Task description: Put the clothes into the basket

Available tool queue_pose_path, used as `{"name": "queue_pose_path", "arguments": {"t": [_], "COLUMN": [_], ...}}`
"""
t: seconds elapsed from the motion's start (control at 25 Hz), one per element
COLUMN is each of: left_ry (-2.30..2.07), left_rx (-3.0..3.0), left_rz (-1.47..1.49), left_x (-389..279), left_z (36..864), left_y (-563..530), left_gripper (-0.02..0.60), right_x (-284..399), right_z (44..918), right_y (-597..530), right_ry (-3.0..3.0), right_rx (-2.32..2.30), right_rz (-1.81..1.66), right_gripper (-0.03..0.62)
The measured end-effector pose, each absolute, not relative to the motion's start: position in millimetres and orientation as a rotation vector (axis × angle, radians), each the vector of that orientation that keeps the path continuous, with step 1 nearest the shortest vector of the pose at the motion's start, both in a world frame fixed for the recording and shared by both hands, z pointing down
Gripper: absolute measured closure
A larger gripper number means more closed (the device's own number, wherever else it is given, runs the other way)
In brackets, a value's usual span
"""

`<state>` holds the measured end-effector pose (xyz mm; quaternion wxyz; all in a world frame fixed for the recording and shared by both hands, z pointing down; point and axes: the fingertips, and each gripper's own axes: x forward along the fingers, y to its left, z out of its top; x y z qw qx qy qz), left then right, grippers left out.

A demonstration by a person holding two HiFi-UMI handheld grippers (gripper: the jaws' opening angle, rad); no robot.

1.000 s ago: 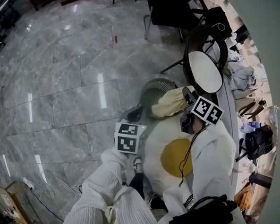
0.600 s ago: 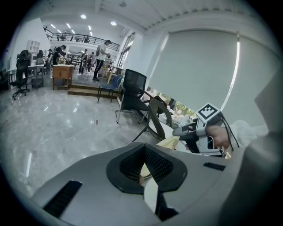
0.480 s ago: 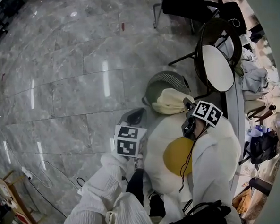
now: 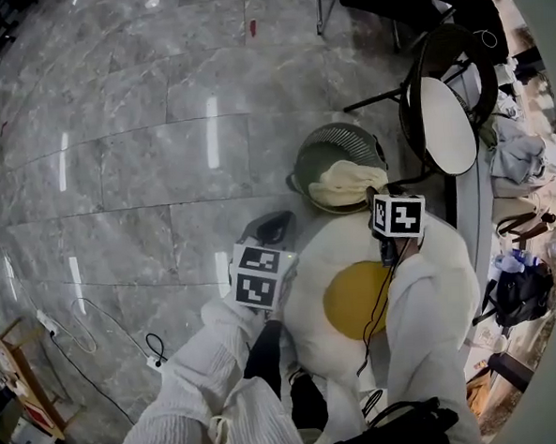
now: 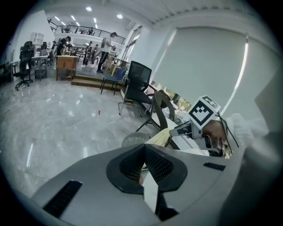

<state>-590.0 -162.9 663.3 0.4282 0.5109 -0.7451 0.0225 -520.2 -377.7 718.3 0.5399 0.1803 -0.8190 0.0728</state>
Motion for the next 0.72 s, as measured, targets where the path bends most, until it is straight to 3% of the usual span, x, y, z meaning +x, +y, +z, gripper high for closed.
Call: {"name": "queue_pose_path", "arguments": {"t": [0.16, 0.72], "left_ry": [-1.862, -1.879], "left_rx": [1.249, 1.267], "left_rz": [0.034, 0.008], "left_x": [-592.4, -578.7], "left_z": [670.0, 647.2], "left_y": [-158.4, -154.7], "left_gripper": [0.577, 0.577], "right_x": [-520.6, -488.4], "right_z": [718.3, 685.3], "right_y": [-383.3, -354.7], "right_ry": [-1.902, -2.036], "right_rx": [0.380, 0.502], "right_rz": [0.030, 0.325], "right_gripper": [0.413, 0.413]}}
